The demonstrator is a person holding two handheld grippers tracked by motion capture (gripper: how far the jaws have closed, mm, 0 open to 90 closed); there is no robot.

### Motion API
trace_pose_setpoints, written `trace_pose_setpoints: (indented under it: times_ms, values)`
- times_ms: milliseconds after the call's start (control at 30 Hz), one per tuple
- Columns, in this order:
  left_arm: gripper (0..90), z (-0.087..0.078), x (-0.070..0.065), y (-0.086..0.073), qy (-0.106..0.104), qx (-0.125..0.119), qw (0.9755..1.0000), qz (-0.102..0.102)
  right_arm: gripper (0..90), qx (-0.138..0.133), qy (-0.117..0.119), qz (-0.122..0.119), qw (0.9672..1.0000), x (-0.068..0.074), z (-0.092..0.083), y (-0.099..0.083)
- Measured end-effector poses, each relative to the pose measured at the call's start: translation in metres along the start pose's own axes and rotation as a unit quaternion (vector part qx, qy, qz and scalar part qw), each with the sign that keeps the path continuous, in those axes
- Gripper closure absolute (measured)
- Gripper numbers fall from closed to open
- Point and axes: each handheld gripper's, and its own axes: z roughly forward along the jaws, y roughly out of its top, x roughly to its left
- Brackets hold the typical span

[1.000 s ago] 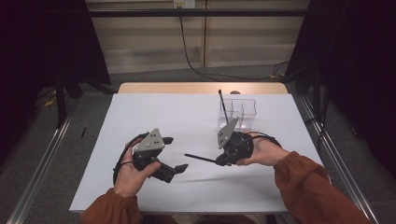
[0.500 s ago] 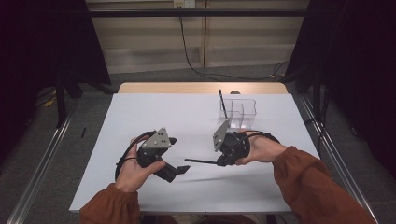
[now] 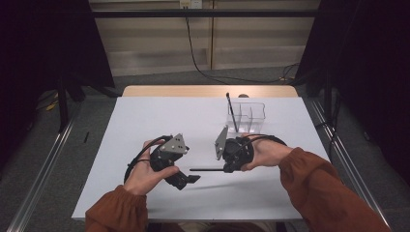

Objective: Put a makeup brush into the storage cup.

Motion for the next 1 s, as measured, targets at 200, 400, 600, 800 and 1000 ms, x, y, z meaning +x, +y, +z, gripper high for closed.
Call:
trace_pose_setpoints:
  times_ms: [200, 400, 600, 800, 1000]
  values:
    - [3.4, 0.009, 0.005, 0.001, -0.02, 0.032, 0.9993, 0.004, 84.5, 0.022, 0.004, -0.006, 0.9997, -0.001, 0.0, 0.003]
    - [4.2, 0.017, 0.007, 0.004, -0.032, 0.06, 0.9977, 0.009, 84.6, 0.036, 0.009, -0.014, 0.9992, -0.001, 0.003, 0.005]
    - [5.1, 0.019, 0.009, 0.005, -0.053, 0.075, 0.9958, 0.009, 84.6, 0.049, 0.004, -0.012, 0.9987, 0.0, 0.001, 0.004]
    - [7.6, 0.02, 0.006, 0.004, -0.05, 0.084, 0.9951, 0.019, 84.5, 0.053, 0.003, -0.015, 0.9985, -0.001, 0.003, 0.004]
    - [21.7, 0.024, 0.009, 0.005, -0.04, 0.098, 0.9943, 0.011, 84.6, 0.049, 0.002, -0.016, 0.9987, -0.001, 0.004, 0.006]
